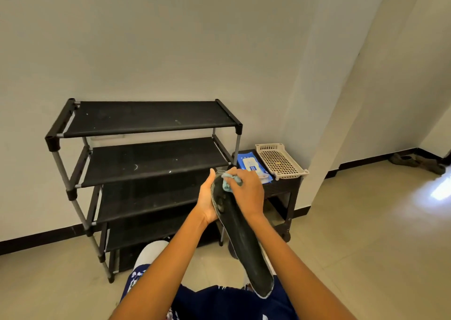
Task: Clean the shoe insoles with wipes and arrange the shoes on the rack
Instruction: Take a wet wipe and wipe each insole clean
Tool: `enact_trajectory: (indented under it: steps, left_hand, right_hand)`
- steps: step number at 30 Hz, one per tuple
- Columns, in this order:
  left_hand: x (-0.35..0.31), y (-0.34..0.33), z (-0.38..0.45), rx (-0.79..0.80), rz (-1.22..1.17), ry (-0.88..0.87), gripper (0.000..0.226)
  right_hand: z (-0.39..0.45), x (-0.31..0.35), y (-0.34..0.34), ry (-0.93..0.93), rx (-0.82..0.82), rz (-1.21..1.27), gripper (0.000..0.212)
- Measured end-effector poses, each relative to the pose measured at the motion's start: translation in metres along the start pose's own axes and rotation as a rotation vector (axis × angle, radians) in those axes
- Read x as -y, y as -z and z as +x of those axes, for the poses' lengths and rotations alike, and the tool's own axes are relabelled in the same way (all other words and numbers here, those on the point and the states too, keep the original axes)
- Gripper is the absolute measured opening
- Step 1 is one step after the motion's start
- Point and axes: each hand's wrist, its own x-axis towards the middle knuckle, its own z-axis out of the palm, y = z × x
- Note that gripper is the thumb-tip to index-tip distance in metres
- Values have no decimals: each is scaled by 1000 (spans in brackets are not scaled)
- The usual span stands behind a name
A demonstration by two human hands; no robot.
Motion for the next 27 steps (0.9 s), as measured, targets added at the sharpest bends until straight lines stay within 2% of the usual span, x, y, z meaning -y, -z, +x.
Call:
enact_trajectory:
  steps: [2, 5, 6, 8, 10, 12, 13, 16, 19, 23, 25, 27]
  left_hand:
    - [-6, 4, -1, -17, 9, -20, 63]
    - [-9, 17, 1, -26, -24, -34, 65]
    - [-8, 21, 1, -20, -44, -39, 66]
    - [-6, 20, 1, 0, -52, -37, 66]
    - [-3, 10, -2, 0, -18, 3, 69]
    - [-1, 0, -4, -4, 5, 28, 68]
    - [-1, -3, -4, -6, -3, 21, 67]
    - [-5, -1, -2, 14, -106, -27, 64]
    - [-2, 0, -1, 32, -139, -29, 63]
    - [5, -5, 1, 22, -89, -5, 64]
    - [3, -5, 3, 20, -132, -26, 61]
    - [-1, -1, 3, 6, -169, -48, 59]
  right_hand:
    - [-11, 4, -12, 22, 53, -49, 23]
    - [-32, 15, -24, 184, 274, -123, 28]
    - [-34, 18, -24, 281, 254, -170, 26]
    - [-20, 17, -18, 400, 68, -253, 17]
    - [2, 15, -7, 315, -11, -308, 15]
    - [18, 12, -1, 159, -13, -300, 22]
    - [18, 12, -1, 167, 2, -297, 26]
    - [-11, 20, -8, 320, 118, -243, 35]
    - [-11, 6, -1, 453, 109, -338, 20]
    - [13, -9, 9, 188, 37, -350, 18]
    - [-1, -5, 1, 241, 41, -331, 20]
    - [-22, -1, -6, 411, 92, -324, 25]
